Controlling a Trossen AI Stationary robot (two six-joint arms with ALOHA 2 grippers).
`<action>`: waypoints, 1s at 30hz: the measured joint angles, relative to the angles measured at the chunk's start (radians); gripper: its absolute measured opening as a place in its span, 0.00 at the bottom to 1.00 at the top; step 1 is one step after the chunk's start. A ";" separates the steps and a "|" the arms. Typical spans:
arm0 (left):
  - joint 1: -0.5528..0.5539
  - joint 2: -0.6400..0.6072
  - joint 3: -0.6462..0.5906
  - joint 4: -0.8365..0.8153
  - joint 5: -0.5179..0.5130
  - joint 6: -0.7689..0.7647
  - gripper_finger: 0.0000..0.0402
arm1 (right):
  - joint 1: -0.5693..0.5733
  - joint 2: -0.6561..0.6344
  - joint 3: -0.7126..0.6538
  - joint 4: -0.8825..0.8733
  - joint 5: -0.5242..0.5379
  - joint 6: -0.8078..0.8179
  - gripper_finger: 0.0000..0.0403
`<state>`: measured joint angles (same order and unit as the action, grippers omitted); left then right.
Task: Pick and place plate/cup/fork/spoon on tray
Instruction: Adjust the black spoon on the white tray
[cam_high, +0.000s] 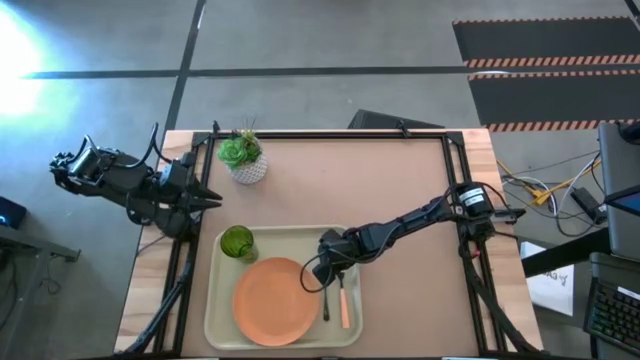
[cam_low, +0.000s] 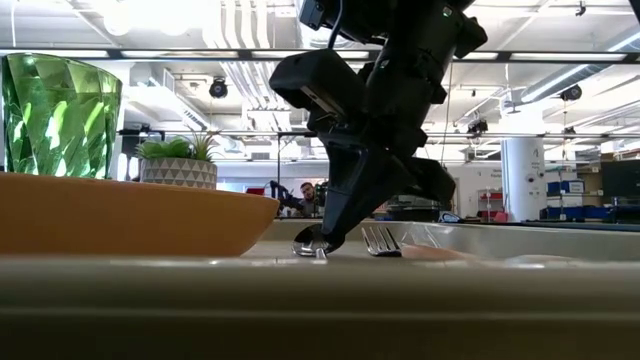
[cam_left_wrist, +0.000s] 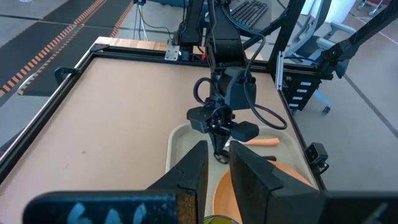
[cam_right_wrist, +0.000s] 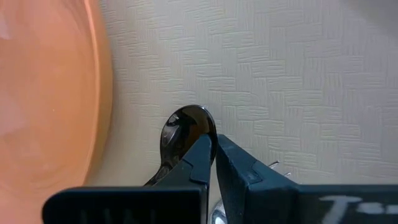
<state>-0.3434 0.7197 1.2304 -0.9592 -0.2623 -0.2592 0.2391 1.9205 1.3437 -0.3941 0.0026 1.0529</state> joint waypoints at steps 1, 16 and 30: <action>0.000 0.000 0.000 0.000 0.000 0.000 0.12 | 0.001 0.000 0.000 0.000 0.001 0.004 0.02; 0.000 0.000 0.000 0.000 0.000 0.001 0.12 | 0.001 0.000 0.000 0.000 -0.010 0.004 0.02; 0.000 0.000 0.000 0.000 0.000 0.002 0.12 | 0.001 0.000 0.002 0.001 -0.029 -0.005 0.02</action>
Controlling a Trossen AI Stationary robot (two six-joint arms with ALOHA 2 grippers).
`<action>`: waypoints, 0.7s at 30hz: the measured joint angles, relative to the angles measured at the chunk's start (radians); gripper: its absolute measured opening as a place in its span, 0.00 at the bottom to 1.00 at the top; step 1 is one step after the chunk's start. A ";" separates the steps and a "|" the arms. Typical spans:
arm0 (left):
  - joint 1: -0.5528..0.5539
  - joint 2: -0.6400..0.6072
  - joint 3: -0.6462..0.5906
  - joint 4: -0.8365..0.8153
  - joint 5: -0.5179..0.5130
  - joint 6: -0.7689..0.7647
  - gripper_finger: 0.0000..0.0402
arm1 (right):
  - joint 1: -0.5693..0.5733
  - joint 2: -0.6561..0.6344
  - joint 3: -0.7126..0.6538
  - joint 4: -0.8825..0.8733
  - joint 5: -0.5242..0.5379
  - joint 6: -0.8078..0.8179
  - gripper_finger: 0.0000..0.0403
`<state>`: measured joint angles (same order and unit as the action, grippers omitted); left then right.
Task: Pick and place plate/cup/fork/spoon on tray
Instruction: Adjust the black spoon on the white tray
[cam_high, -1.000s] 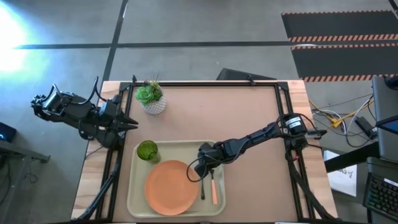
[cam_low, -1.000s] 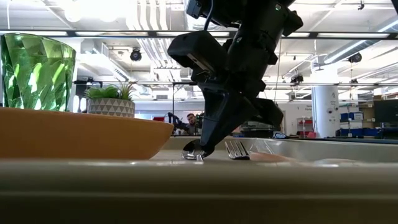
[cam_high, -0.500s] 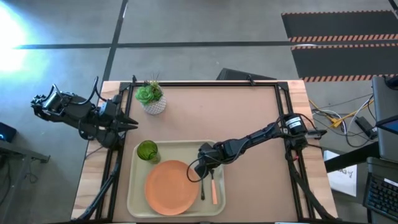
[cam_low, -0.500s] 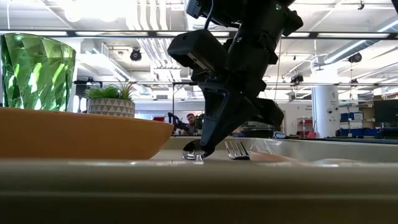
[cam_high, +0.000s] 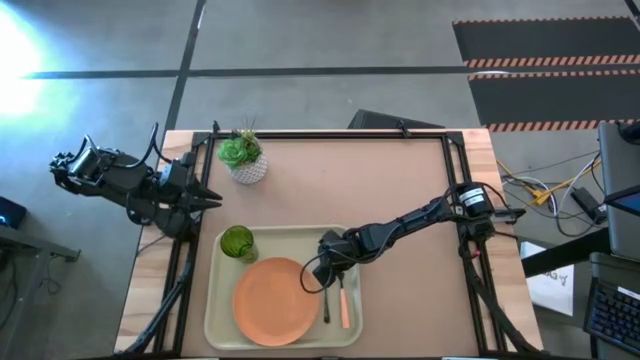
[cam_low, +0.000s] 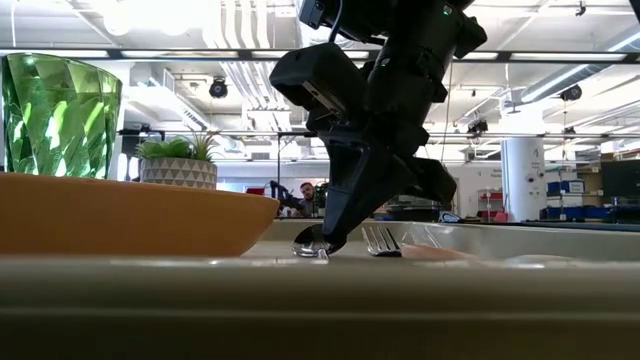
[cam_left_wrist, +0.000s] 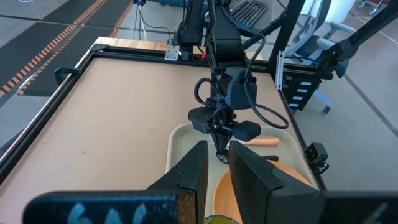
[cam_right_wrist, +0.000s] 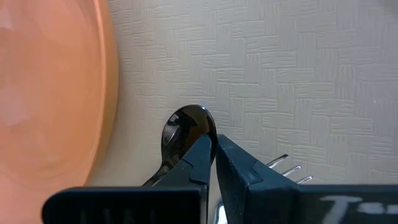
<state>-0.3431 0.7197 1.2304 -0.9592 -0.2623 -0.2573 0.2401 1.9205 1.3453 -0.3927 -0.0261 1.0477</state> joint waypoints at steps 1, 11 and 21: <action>0.000 0.000 0.000 0.000 0.000 0.000 0.12 | 0.000 0.000 0.000 0.000 0.000 0.000 0.02; 0.000 0.000 0.000 0.000 0.000 0.000 0.12 | 0.000 0.000 0.000 0.000 0.001 0.006 0.17; 0.000 0.000 0.000 0.000 0.000 0.000 0.12 | 0.000 0.000 0.000 0.003 0.012 -0.001 0.27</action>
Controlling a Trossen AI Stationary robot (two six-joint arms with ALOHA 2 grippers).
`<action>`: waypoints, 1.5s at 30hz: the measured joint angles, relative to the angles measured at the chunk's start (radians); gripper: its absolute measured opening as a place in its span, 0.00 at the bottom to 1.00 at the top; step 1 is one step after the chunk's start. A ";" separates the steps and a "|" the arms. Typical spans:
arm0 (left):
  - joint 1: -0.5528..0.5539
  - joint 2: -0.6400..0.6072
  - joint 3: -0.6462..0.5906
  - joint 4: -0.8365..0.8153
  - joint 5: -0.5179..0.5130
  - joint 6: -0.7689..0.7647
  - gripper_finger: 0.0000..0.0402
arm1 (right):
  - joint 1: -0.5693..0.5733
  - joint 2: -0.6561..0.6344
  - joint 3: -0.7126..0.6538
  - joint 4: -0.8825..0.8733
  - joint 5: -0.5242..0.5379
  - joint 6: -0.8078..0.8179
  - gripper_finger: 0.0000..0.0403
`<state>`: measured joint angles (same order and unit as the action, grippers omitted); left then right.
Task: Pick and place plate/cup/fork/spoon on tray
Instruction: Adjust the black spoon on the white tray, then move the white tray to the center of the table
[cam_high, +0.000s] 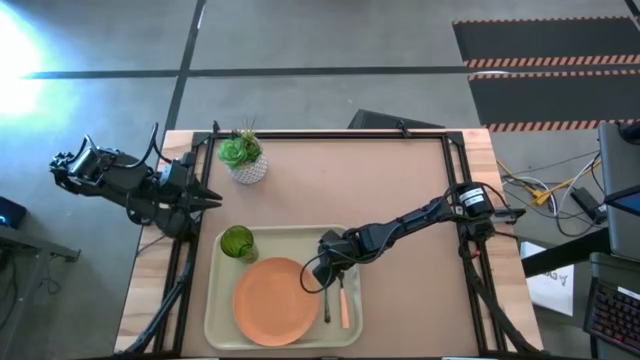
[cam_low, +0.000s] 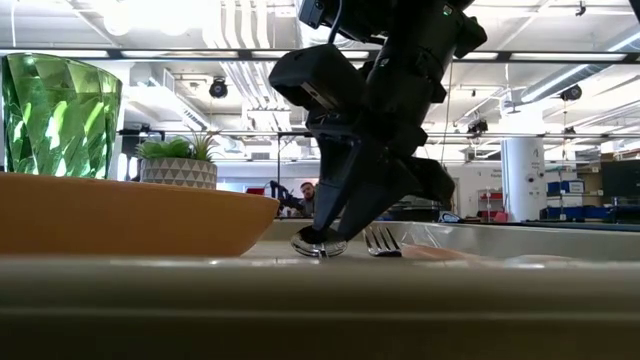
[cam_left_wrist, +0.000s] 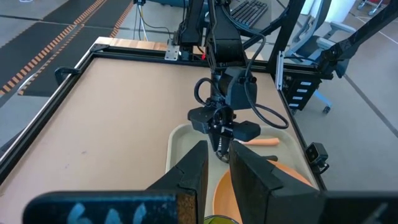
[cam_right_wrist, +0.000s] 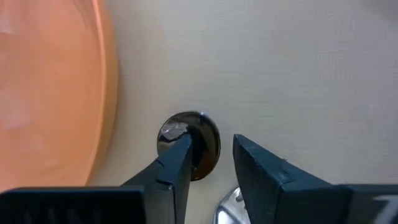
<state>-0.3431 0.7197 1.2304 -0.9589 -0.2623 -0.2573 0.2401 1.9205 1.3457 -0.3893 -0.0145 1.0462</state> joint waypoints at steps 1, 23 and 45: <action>0.000 0.000 0.000 0.000 0.000 0.000 0.12 | 0.000 0.000 0.000 0.001 0.007 0.000 0.27; 0.000 0.000 0.000 0.000 0.000 0.002 0.12 | -0.007 -0.113 0.002 -0.343 0.067 0.065 0.29; 0.000 0.000 0.000 -0.001 0.000 0.003 0.12 | -0.014 -0.106 -0.031 -0.420 0.062 0.169 0.29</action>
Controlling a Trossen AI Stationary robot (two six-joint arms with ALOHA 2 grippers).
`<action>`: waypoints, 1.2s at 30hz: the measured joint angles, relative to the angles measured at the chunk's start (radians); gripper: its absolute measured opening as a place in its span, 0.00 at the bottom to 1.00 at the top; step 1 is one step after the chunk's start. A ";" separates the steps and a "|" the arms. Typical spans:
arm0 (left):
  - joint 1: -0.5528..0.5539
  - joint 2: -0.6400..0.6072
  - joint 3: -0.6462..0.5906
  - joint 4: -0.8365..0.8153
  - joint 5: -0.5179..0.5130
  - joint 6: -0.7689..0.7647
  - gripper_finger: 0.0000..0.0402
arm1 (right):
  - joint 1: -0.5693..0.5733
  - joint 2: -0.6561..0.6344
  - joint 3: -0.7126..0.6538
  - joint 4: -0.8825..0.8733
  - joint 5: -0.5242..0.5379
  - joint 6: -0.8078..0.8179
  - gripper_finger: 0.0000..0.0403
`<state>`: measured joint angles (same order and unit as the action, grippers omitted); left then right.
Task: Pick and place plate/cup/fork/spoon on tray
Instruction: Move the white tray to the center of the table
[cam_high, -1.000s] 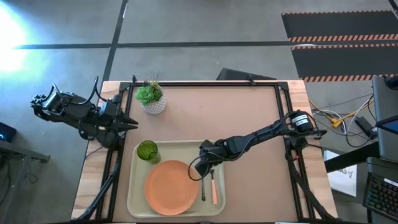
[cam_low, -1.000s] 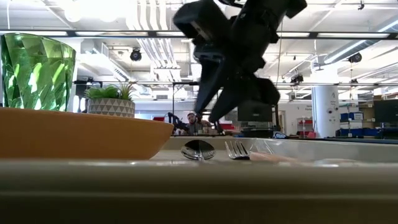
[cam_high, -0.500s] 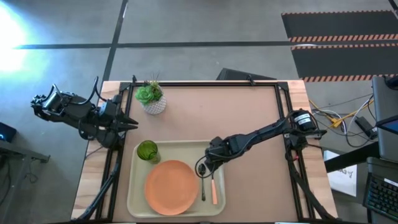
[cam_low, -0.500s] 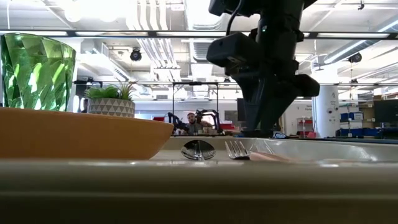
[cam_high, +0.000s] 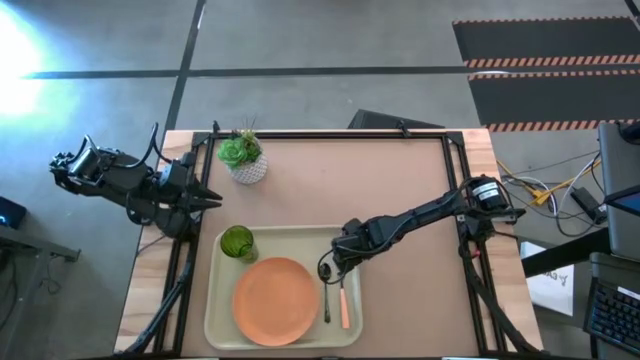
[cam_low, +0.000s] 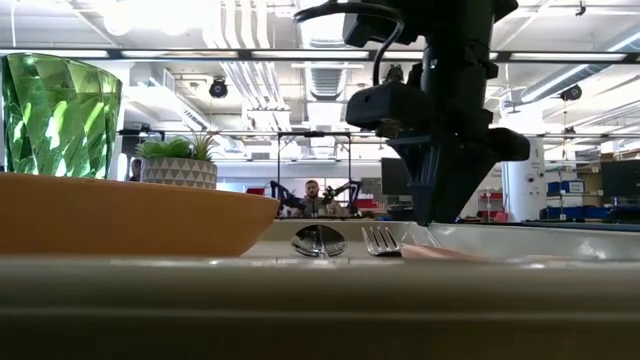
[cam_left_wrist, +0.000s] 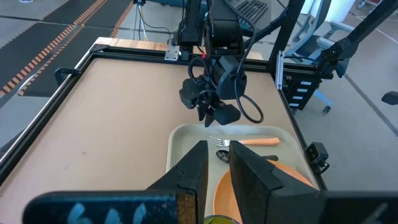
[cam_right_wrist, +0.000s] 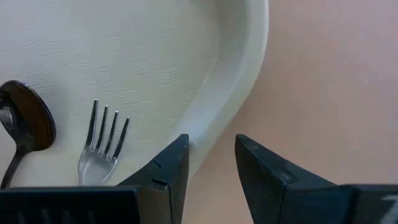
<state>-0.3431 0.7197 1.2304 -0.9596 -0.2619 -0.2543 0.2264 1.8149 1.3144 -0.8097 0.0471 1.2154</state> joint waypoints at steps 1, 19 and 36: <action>0.000 0.000 0.000 0.000 0.000 0.000 0.12 | 0.000 0.000 -0.001 0.002 0.000 0.000 0.29; 0.000 0.000 0.000 0.000 0.000 0.000 0.12 | 0.000 0.024 -0.027 0.045 0.040 0.042 0.29; 0.000 0.000 0.000 0.000 0.000 0.000 0.12 | 0.000 0.011 -0.033 -0.147 0.031 0.013 0.29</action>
<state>-0.3431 0.7194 1.2304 -0.9596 -0.2619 -0.2543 0.2264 1.8254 1.2812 -0.9564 0.0784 1.2289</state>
